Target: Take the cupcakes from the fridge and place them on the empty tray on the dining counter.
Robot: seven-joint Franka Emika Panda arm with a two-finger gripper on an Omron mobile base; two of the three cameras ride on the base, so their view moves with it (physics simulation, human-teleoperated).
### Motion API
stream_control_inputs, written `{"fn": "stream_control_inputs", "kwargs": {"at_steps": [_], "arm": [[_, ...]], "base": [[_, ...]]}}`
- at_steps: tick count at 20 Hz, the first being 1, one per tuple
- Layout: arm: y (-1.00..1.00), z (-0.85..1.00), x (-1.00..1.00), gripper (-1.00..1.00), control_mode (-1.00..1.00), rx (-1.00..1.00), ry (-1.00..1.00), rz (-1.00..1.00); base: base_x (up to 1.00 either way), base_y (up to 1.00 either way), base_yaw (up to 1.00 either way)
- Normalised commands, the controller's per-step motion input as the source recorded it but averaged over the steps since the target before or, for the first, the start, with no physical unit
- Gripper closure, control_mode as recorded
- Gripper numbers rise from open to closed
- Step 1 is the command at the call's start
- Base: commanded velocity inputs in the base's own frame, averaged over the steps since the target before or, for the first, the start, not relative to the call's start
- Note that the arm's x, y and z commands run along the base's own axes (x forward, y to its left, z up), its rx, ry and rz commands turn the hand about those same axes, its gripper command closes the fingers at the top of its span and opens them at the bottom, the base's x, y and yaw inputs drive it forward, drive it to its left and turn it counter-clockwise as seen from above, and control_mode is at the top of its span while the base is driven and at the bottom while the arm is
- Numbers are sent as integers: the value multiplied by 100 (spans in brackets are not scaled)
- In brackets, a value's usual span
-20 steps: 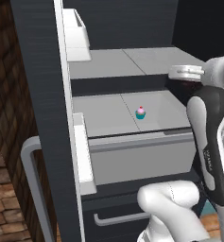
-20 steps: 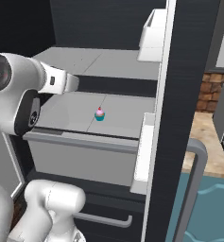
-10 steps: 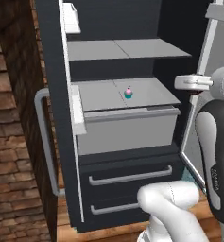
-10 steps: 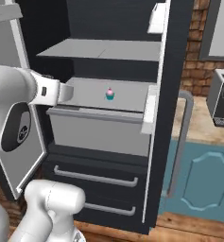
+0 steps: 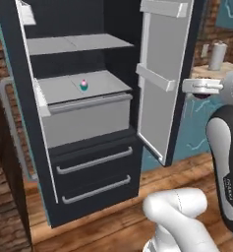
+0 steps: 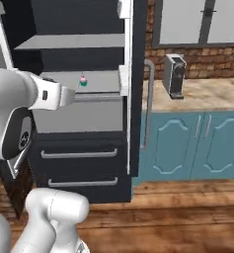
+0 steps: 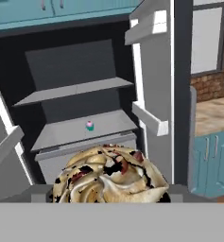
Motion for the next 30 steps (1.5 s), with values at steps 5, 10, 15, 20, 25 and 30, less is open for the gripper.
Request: {"fn": "stream_control_inputs", "kwargs": {"at_steps": [5, 10, 15, 20, 25, 30], "arm": [[0, 0, 0, 100, 100, 0, 0, 0], [0, 0, 0, 100, 100, 0, 0, 0], [0, 0, 0, 100, 100, 0, 0, 0], [0, 0, 0, 100, 100, 0, 0, 0], [0, 0, 0, 100, 100, 0, 0, 0], [0, 0, 0, 100, 100, 0, 0, 0]], "base": [[0, 0, -100], [0, 0, -100], [0, 0, -100], [0, 0, -100], [0, 0, -100], [0, 0, -100]]}}
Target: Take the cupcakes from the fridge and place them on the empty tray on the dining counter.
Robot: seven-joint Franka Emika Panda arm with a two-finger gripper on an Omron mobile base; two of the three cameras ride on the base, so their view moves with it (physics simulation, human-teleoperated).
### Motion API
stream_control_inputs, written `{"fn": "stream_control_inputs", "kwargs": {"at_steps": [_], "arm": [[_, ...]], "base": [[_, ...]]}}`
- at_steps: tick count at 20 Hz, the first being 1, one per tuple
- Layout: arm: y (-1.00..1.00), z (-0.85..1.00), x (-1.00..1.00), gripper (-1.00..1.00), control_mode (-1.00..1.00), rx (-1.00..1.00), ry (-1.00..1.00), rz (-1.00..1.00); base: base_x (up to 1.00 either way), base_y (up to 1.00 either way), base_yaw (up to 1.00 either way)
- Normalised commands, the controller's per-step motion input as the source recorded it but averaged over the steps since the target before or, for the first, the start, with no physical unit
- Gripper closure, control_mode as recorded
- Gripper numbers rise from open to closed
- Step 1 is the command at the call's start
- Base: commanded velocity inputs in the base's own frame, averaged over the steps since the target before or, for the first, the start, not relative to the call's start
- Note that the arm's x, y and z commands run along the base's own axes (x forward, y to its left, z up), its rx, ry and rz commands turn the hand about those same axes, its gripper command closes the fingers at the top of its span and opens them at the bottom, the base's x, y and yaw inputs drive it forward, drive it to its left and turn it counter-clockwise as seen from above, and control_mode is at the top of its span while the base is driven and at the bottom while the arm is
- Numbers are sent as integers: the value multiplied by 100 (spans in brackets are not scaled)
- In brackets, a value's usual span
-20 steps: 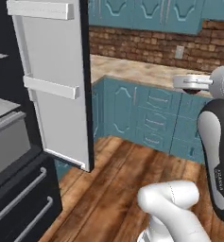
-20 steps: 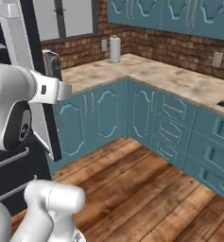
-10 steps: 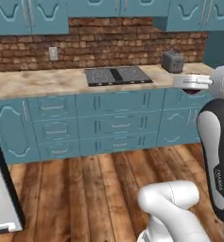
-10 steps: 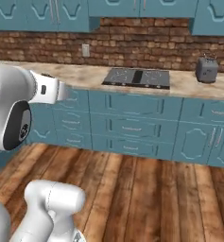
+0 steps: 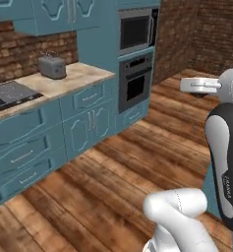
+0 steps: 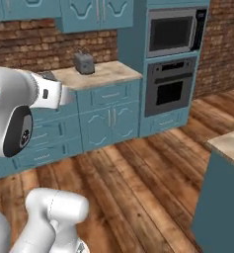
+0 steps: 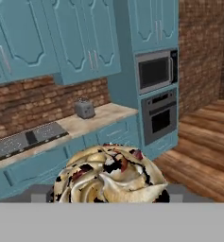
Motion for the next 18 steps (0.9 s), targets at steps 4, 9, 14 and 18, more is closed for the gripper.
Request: {"fn": "stream_control_inputs", "kwargs": {"at_steps": [4, 9, 14, 18], "arm": [[0, 0, 0, 100, 100, 0, 0, 0], [0, 0, 0, 100, 100, 0, 0, 0], [0, 0, 0, 100, 100, 0, 0, 0], [0, 0, 0, 100, 100, 0, 0, 0]], "base": [[0, 0, -100], [0, -8, -98], [27, -66, -67], [14, -100, -7]]}}
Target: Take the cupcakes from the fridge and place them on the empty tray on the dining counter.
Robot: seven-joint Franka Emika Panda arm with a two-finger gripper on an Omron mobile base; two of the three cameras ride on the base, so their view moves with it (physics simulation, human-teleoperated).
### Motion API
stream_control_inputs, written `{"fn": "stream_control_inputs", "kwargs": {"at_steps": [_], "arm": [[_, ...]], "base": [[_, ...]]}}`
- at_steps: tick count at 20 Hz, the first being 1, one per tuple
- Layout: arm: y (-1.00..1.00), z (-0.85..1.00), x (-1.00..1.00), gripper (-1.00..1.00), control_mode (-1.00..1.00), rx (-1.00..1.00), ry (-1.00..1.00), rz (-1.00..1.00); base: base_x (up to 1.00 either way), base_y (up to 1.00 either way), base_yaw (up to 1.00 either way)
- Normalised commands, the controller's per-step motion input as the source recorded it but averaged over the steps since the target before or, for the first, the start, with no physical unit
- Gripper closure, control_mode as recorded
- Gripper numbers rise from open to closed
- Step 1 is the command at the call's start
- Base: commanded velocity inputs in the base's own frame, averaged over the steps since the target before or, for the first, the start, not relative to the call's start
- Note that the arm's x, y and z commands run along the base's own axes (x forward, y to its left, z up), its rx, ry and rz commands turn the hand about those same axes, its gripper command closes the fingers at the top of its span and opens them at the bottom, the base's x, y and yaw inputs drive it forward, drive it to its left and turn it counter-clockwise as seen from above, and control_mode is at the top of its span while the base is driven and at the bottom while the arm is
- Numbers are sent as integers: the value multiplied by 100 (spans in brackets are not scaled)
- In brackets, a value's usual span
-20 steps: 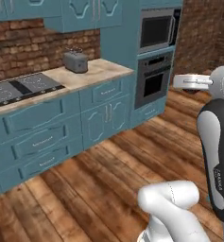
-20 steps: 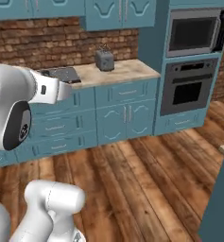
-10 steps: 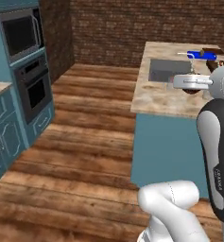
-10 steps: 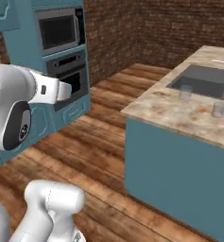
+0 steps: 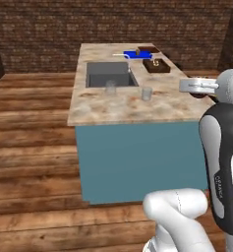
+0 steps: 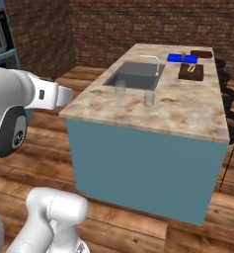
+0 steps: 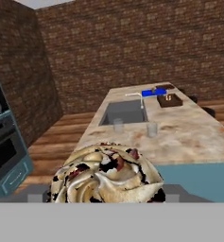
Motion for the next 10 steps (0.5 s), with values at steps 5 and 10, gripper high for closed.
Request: {"fn": "stream_control_inputs", "kwargs": {"at_steps": [5, 10], "arm": [[0, 0, 0, 100, 100, 0, 0, 0], [0, 0, 0, 100, 100, 0, 0, 0]], "base": [[8, -100, 2], [28, -100, 4]]}}
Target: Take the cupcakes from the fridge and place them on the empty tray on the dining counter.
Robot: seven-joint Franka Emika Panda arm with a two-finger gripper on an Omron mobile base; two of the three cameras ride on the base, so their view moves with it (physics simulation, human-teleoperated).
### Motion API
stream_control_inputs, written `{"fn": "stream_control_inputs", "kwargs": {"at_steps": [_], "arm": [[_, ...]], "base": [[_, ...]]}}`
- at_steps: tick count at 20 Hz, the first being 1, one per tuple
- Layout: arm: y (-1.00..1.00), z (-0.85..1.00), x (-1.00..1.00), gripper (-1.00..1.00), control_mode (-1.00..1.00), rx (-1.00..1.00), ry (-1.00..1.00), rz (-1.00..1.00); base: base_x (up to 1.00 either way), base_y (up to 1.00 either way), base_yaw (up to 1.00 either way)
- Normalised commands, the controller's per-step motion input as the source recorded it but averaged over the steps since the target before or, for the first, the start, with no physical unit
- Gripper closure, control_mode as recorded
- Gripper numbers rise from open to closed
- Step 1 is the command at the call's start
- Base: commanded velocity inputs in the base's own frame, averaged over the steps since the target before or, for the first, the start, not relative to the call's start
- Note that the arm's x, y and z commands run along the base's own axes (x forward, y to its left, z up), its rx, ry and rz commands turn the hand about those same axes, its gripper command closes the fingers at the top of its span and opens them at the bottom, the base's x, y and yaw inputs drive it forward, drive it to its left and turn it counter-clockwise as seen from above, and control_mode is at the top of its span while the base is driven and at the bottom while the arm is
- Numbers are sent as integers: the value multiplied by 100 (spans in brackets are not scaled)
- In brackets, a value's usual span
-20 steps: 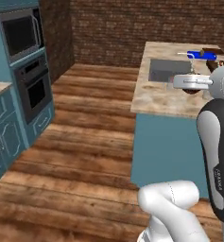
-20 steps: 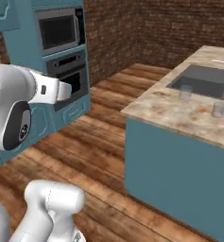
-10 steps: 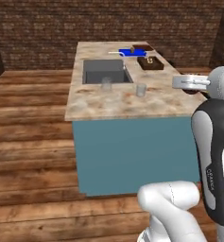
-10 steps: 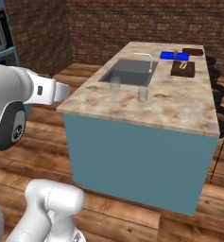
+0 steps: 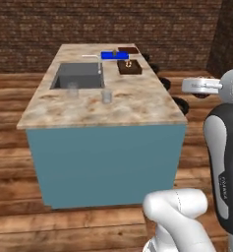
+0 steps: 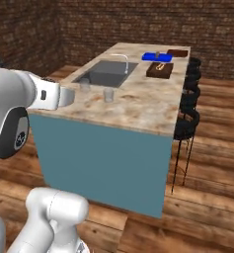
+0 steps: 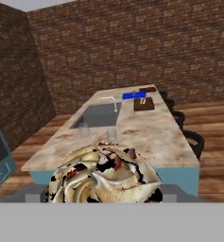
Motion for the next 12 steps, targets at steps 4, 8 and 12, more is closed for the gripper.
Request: {"fn": "stream_control_inputs", "kwargs": {"at_steps": [4, 8, 12], "arm": [[0, 0, 0, 100, 100, 0, 0, 0], [0, 0, 0, 100, 100, 0, 0, 0], [0, 0, 0, 100, 100, 0, 0, 0]], "base": [[47, -100, 2], [69, -100, 0], [66, -100, 0]]}}
